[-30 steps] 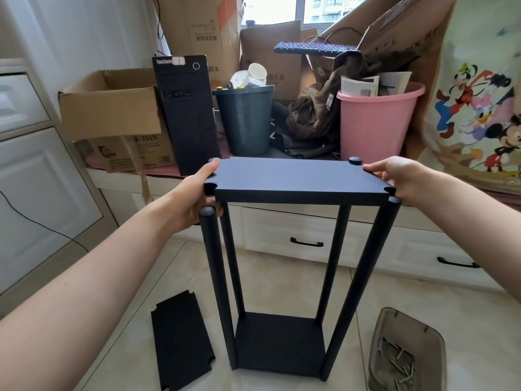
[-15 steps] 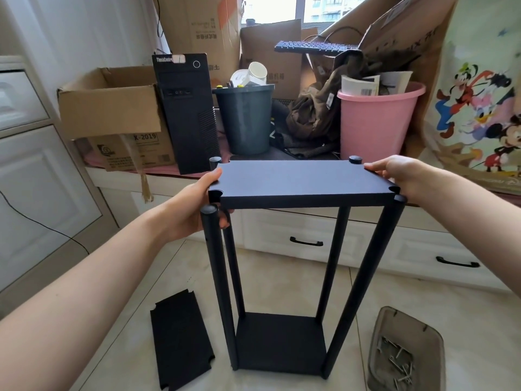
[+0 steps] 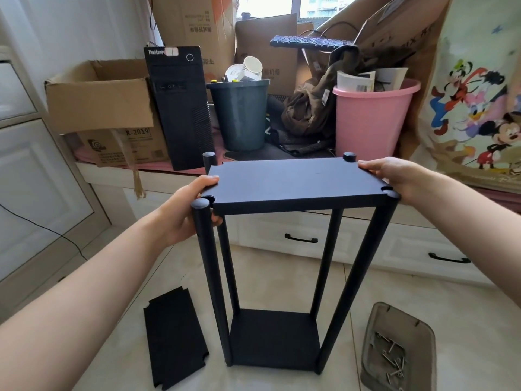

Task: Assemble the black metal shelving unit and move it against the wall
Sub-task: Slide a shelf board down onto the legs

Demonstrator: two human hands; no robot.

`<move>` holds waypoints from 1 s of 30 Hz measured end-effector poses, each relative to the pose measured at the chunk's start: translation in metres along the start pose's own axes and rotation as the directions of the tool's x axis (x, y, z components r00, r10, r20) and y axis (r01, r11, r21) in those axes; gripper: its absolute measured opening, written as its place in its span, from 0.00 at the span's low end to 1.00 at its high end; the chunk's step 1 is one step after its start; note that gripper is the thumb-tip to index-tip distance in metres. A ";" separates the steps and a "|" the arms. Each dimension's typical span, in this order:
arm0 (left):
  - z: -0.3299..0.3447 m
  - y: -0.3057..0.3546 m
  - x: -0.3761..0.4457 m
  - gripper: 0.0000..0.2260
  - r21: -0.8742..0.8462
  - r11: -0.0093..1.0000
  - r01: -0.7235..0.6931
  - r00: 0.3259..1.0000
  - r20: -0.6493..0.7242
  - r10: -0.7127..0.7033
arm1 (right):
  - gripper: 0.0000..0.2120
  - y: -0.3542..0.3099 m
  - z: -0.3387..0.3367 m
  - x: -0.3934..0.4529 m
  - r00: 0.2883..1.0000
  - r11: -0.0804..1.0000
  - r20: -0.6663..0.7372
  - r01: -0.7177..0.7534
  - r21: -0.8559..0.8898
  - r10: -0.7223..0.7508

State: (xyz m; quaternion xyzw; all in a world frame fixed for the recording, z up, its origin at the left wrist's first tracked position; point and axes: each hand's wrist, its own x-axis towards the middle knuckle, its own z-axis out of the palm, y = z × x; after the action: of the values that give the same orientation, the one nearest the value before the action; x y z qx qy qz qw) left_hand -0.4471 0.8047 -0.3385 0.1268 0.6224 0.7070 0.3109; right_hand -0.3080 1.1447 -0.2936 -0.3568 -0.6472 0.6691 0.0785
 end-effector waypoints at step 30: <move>-0.025 -0.079 0.035 0.20 -0.002 0.993 0.115 0.991 -0.065 -0.114 | 0.13 0.092 0.000 0.043 0.994 0.998 0.098 -0.053 0.041 0.049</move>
State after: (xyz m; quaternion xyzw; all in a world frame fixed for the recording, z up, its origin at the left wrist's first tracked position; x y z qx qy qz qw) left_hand -0.4658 0.8082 -0.4265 0.0680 0.6391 0.6913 0.3303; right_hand -0.3070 1.1556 -0.3948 -0.3385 -0.6264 0.7012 0.0377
